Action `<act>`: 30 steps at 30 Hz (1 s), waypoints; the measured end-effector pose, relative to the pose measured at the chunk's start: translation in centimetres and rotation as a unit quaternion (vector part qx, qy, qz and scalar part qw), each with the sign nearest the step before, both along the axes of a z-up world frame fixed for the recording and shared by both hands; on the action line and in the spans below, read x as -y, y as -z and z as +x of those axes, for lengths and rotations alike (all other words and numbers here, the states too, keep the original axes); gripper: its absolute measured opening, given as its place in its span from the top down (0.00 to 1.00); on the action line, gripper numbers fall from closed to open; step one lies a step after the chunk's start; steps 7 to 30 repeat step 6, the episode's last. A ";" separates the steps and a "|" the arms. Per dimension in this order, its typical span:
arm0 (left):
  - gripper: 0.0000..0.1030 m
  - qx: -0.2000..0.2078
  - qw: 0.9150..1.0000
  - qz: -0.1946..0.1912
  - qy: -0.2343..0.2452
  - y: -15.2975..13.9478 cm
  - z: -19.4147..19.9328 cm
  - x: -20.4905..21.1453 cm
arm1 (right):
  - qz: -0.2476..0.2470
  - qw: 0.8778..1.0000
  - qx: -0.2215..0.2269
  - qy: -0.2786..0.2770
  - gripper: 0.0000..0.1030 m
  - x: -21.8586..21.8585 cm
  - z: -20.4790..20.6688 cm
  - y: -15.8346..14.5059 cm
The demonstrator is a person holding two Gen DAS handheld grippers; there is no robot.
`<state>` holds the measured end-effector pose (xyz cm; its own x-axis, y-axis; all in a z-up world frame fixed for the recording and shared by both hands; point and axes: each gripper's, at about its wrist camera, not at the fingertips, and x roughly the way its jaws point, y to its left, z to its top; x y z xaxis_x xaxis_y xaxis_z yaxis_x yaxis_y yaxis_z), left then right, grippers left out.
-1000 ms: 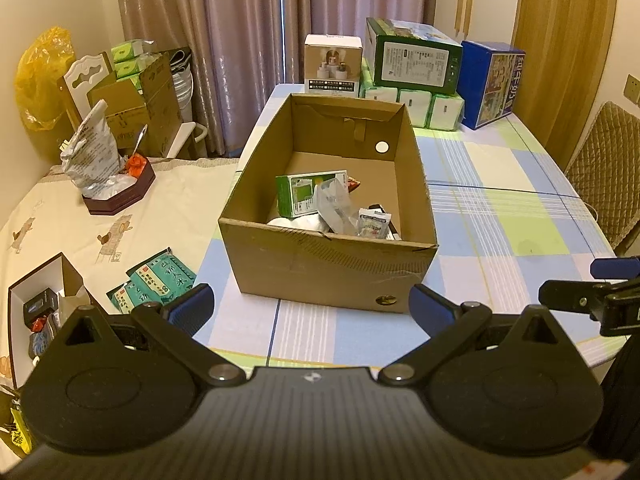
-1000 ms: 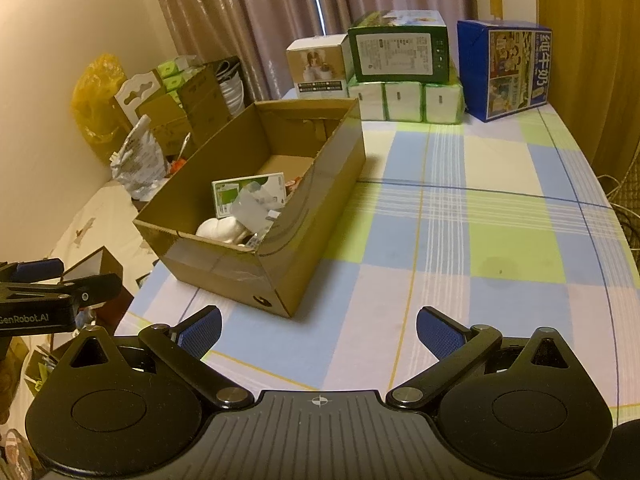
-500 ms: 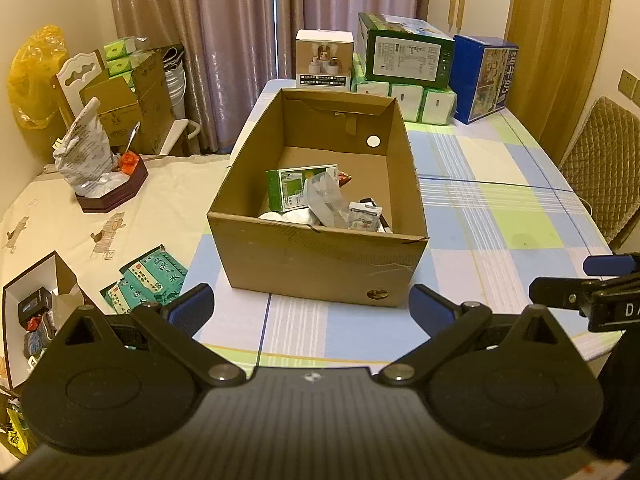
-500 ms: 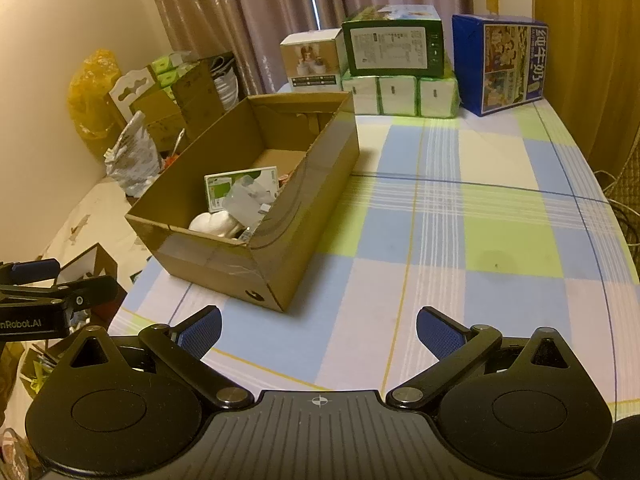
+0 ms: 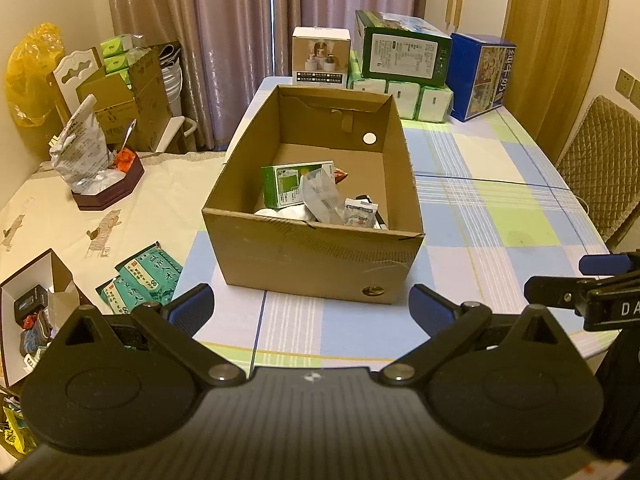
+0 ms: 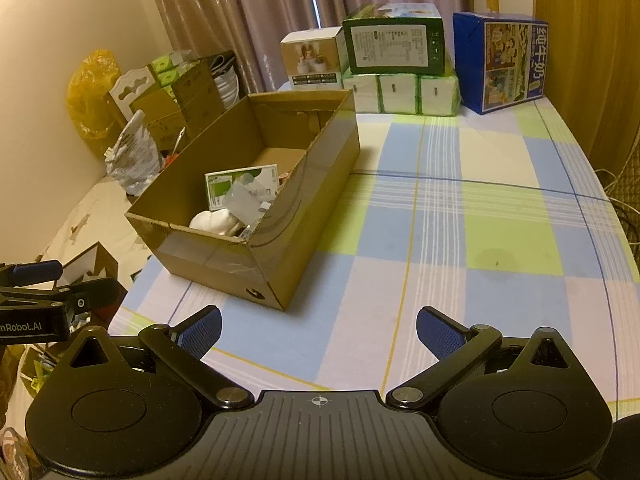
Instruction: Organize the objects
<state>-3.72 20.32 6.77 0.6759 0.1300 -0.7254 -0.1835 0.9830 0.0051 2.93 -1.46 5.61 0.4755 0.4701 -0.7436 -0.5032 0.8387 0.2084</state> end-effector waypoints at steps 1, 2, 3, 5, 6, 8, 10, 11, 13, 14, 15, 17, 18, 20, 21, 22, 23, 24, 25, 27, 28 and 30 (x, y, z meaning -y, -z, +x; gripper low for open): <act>0.01 0.001 1.000 -0.001 -0.001 0.0 0.0 0.0 | 0.000 1.000 0.000 0.000 0.02 0.0 0.0 0.1; 0.01 0.002 1.000 -0.002 -0.001 0.0 0.0 0.0 | 0.000 1.000 0.000 0.000 0.02 0.0 0.0 0.1; 0.01 0.004 1.000 -0.004 -0.003 0.0 0.0 0.0 | 0.000 1.000 -0.001 -0.001 0.02 0.0 -0.1 0.1; 0.01 0.007 1.000 -0.005 -0.005 0.0 -0.1 0.0 | 0.001 1.000 -0.002 0.000 0.02 -0.1 -0.1 0.3; 0.01 0.007 1.000 -0.005 -0.006 -0.1 -0.1 0.0 | 0.001 1.000 -0.002 0.000 0.02 -0.1 -0.1 0.3; 0.01 0.007 1.000 -0.005 -0.006 -0.1 -0.1 0.0 | 0.001 1.000 -0.002 0.000 0.02 -0.1 -0.1 0.3; 0.01 0.007 1.000 -0.005 -0.006 -0.1 -0.1 0.0 | 0.001 1.000 -0.002 0.000 0.02 -0.1 -0.1 0.3; 0.01 0.007 1.000 -0.005 -0.006 -0.1 -0.1 0.0 | 0.001 1.000 -0.002 0.000 0.02 -0.1 -0.1 0.3; 0.01 0.007 1.000 -0.005 -0.006 -0.1 -0.1 0.0 | 0.001 1.000 -0.002 0.000 0.02 -0.1 -0.1 0.3; 0.01 0.007 1.000 -0.005 -0.006 -0.1 -0.1 0.0 | 0.001 1.000 -0.002 0.000 0.02 -0.1 -0.1 0.3; 0.01 0.007 1.000 -0.005 -0.006 -0.1 -0.1 0.0 | 0.001 1.000 -0.002 0.000 0.02 -0.1 -0.1 0.3; 0.01 0.007 1.000 -0.005 -0.006 -0.1 -0.1 0.0 | 0.001 1.000 -0.002 0.000 0.02 -0.1 -0.1 0.3; 0.01 0.007 1.000 -0.005 -0.006 -0.1 -0.1 0.0 | 0.001 1.000 -0.002 0.000 0.02 -0.1 -0.1 0.3; 0.01 0.007 1.000 -0.005 -0.006 -0.1 -0.1 0.0 | 0.001 1.000 -0.002 0.000 0.02 -0.1 -0.1 0.3; 0.01 0.007 1.000 -0.005 -0.006 -0.1 -0.1 0.0 | 0.001 1.000 -0.002 0.000 0.02 -0.1 -0.1 0.3; 0.01 0.007 1.000 -0.005 -0.006 -0.1 -0.1 0.0 | 0.001 1.000 -0.002 0.000 0.02 -0.1 -0.1 0.3; 0.01 0.007 1.000 -0.005 -0.006 -0.1 -0.1 0.0 | 0.001 1.000 -0.002 0.000 0.02 -0.1 -0.1 0.3; 0.01 0.007 1.000 -0.005 -0.006 -0.1 -0.1 0.0 | 0.001 1.000 -0.002 0.000 0.02 -0.1 -0.1 0.3; 0.01 0.007 1.000 -0.005 -0.006 -0.1 -0.1 0.0 | 0.001 1.000 -0.002 0.000 0.02 -0.1 -0.1 0.3; 0.01 0.007 1.000 -0.005 -0.006 -0.1 -0.1 0.0 | 0.001 1.000 -0.002 0.000 0.02 -0.1 -0.1 0.3; 0.01 0.007 1.000 -0.005 -0.006 -0.1 -0.1 0.0 | 0.001 1.000 -0.002 0.000 0.02 -0.1 -0.1 0.3; 0.01 0.007 1.000 -0.005 -0.006 -0.1 -0.1 0.0 | 0.001 1.000 -0.002 0.000 0.02 -0.1 -0.1 0.3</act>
